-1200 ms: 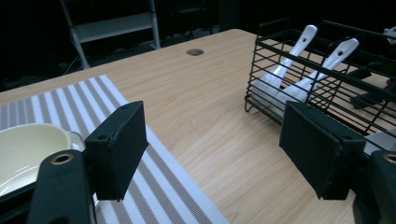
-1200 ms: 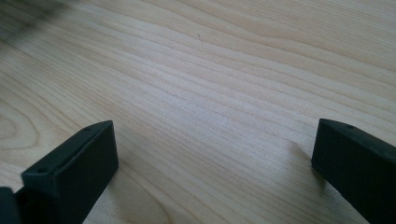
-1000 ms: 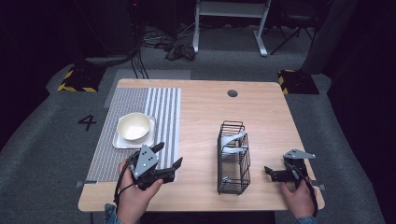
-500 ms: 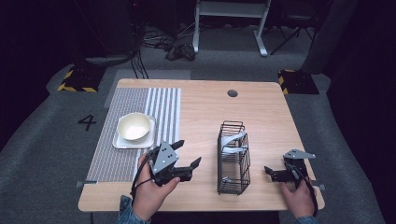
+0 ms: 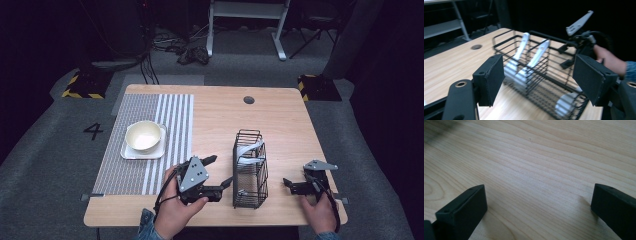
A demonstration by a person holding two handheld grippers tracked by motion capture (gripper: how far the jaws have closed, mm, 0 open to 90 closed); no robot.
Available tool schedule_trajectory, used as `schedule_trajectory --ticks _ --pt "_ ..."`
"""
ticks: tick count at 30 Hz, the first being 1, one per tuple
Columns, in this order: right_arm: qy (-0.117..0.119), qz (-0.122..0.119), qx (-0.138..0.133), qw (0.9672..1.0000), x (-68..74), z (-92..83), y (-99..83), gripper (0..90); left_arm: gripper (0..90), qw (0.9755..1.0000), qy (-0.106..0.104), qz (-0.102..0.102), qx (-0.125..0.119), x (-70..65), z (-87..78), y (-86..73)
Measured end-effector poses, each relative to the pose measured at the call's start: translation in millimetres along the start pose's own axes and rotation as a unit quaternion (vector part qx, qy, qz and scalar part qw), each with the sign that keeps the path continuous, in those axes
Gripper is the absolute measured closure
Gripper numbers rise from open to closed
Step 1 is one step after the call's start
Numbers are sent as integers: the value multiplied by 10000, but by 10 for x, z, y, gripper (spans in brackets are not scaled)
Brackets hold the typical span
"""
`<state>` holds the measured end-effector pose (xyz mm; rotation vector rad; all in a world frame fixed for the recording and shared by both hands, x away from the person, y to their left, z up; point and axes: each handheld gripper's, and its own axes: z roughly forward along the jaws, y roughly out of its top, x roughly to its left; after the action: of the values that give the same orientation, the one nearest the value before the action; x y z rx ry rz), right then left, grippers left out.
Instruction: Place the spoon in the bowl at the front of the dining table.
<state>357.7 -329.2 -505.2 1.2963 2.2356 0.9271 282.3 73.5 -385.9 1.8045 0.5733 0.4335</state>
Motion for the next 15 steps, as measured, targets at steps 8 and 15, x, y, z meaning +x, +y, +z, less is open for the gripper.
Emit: schedule_trajectory --ticks 8,15 --pt "2 -1 -1 10000 0 0 0 4 296 9990 -431 100 7 -172 118 1" --pt "1 13 -5 10000 2 0 0 4 350 9971 -732 217 -15 -286 102 41"
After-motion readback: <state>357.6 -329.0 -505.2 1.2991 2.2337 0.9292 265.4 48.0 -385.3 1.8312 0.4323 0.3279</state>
